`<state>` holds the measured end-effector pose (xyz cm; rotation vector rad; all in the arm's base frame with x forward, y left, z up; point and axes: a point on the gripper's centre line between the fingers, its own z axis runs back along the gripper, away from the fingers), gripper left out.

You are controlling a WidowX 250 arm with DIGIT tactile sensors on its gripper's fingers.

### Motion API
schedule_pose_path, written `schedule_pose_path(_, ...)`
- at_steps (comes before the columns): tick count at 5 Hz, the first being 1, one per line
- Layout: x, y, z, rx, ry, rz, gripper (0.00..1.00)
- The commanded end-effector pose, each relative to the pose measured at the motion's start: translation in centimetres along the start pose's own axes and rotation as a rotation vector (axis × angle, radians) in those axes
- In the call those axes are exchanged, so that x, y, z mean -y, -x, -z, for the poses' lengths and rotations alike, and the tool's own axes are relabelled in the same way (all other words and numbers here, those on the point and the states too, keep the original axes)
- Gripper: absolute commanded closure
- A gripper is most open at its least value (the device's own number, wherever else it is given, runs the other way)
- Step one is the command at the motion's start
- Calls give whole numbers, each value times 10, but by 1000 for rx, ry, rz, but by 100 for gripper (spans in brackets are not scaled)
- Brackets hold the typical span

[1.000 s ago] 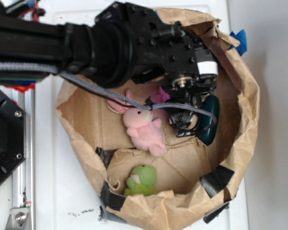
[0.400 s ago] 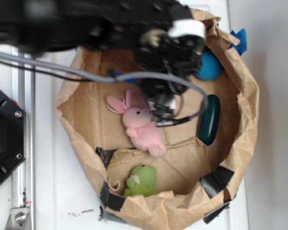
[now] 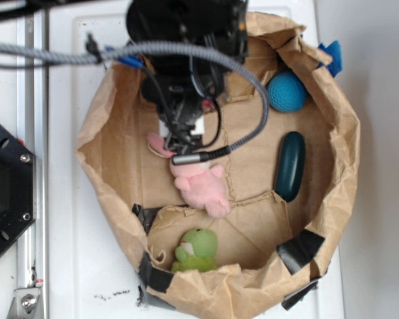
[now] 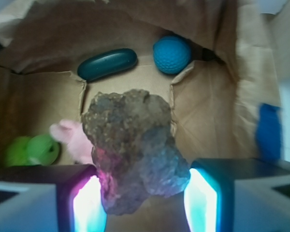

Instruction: Grab the rock.

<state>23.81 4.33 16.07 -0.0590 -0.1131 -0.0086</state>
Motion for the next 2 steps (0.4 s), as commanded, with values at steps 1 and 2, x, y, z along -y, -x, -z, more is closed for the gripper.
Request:
schedule_pose_path(1, 8, -14, -27, 59, -52, -27, 100)
schedule_pose_path(2, 7, -20, -19, 59, -119, -38, 100)
